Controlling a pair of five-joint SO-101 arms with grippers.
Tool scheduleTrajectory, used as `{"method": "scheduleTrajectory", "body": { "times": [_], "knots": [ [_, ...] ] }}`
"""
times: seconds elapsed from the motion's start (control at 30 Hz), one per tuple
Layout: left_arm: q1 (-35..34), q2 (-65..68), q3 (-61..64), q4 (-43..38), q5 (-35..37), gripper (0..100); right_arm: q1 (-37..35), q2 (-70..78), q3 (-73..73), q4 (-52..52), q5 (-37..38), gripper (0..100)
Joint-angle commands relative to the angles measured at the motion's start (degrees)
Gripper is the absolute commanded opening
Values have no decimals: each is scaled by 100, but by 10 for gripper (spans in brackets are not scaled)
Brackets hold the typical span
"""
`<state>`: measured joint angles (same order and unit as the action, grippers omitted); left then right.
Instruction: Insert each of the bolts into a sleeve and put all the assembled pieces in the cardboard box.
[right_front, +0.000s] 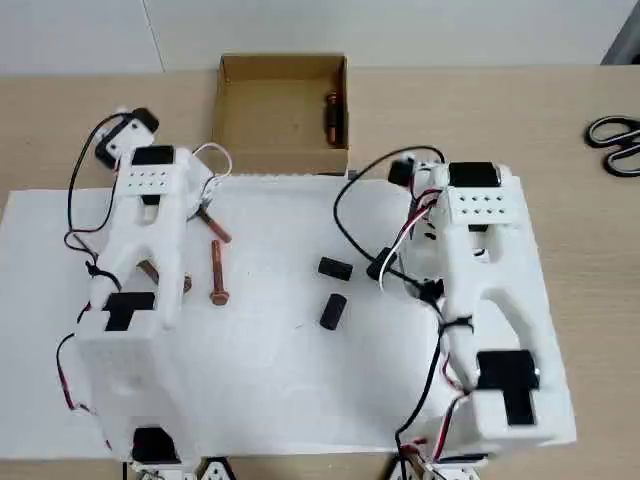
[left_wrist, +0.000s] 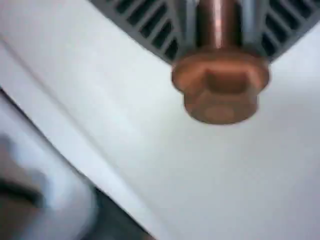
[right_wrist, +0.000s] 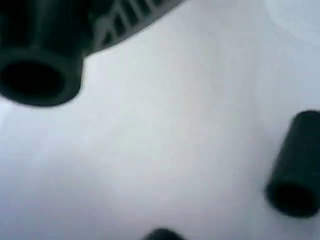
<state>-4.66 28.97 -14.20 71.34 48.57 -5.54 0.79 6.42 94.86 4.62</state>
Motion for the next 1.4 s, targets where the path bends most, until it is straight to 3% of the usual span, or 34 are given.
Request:
{"method": "scheduleTrajectory", "body": {
  "times": [0.0, 0.47, 0.67, 0.83, 1.03, 1.37],
  "knots": [
    [220, -844, -611, 378, -334, 6, -163, -919, -53, 84, -53, 4],
    [800, -2875, -760, 1547, -1134, 6, -462, -3099, 18, 180, -44, 3],
    [870, -3771, -699, 2673, -1670, 6, -585, -4752, 1037, 171, -44, 3],
    [1442, -4659, 75, 2734, -1767, 6, -1402, -6229, 2321, 127, -580, 3],
    [1776, -5969, 1323, 2163, -1785, 6, -1886, -7451, 3077, -453, -1503, 3],
    [1767, -8607, 4760, -193, -1899, 6, -2519, -8462, 4633, -2053, -1495, 3]
  ]
}}
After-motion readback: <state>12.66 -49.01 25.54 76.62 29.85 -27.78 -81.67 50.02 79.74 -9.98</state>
